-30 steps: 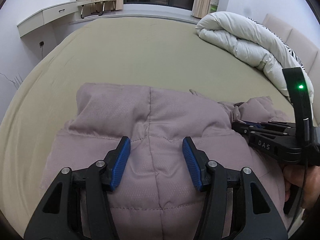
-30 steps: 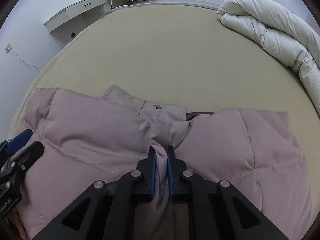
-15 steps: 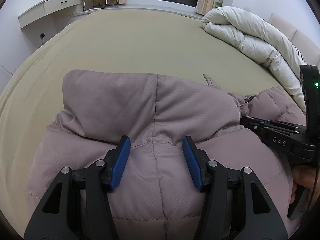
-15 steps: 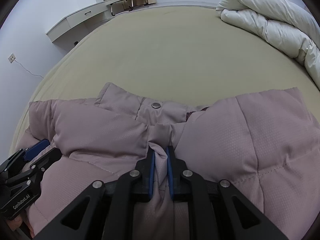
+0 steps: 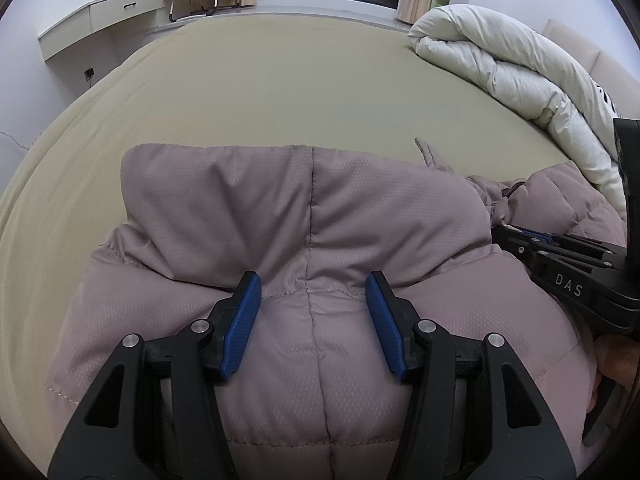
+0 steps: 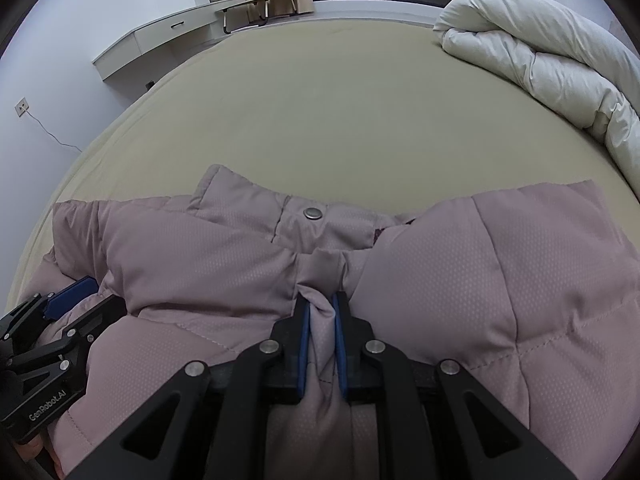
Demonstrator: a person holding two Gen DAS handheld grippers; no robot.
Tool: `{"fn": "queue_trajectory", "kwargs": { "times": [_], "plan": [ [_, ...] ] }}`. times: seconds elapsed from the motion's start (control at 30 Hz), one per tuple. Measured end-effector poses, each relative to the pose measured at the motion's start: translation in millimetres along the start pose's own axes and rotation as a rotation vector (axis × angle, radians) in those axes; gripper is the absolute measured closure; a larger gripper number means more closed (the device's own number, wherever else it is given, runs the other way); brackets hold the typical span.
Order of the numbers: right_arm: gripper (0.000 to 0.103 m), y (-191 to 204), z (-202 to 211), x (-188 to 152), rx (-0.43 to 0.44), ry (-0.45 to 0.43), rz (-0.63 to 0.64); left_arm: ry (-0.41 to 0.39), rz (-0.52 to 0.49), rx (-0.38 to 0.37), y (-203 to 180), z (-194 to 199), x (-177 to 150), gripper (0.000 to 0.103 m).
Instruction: Fold large clothes
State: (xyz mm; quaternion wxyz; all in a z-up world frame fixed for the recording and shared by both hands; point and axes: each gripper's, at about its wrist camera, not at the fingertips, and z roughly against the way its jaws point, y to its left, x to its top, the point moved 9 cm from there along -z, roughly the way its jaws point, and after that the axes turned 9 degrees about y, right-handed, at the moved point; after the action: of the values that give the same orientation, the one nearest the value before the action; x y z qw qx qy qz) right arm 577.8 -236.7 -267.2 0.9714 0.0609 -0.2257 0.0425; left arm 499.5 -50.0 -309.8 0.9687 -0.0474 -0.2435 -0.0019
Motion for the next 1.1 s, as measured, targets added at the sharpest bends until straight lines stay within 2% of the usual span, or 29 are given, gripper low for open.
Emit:
{"fn": "queue_trajectory", "kwargs": {
  "times": [0.5, 0.53, 0.6, 0.63, 0.67, 0.73, 0.8, 0.83, 0.87, 0.9, 0.97, 1.03, 1.1],
  "plan": [
    [0.088, 2, 7, 1, 0.0, -0.01, -0.006, 0.009, 0.008, -0.007, -1, -4, 5, 0.048],
    [0.083, 3, 12, 2, 0.016, -0.003, -0.014, 0.009, 0.012, -0.014, -1, -3, 5, 0.048],
    [0.061, 4, 30, 2, 0.088, -0.001, -0.036, 0.014, 0.02, -0.033, 0, 1, 7, 0.048],
    [0.043, 3, 44, 1, 0.122, -0.026, -0.053, 0.017, 0.027, -0.047, 2, 4, 7, 0.049],
    [0.035, -3, 65, -1, 0.129, -0.073, -0.078, 0.016, 0.036, -0.064, 3, 10, 6, 0.049],
    [0.031, -18, 102, -12, 0.106, -0.156, -0.105, 0.008, 0.044, -0.078, 5, 27, 2, 0.048],
    [0.031, -39, 125, -31, 0.071, -0.182, -0.108, -0.017, 0.045, -0.066, 8, 47, -5, 0.048],
    [0.037, -50, 127, -42, 0.049, -0.17, -0.119, -0.026, 0.047, -0.055, 10, 57, -9, 0.048],
    [0.048, -62, 124, -52, 0.026, -0.149, -0.131, -0.036, 0.051, -0.042, 12, 66, -12, 0.048],
    [0.054, -76, 118, -62, -0.006, -0.112, -0.15, -0.041, 0.05, -0.027, 14, 71, -15, 0.048],
    [0.057, -102, 103, -81, -0.004, -0.071, -0.209, -0.046, 0.026, 0.008, 15, 75, -20, 0.048],
    [0.057, -112, 93, -89, -0.002, -0.099, -0.199, -0.051, -0.002, 0.026, 12, 75, -24, 0.048],
    [0.057, -118, 84, -92, -0.005, -0.129, -0.21, -0.055, 0.006, 0.006, 11, 70, -25, 0.048]
  ]
}}
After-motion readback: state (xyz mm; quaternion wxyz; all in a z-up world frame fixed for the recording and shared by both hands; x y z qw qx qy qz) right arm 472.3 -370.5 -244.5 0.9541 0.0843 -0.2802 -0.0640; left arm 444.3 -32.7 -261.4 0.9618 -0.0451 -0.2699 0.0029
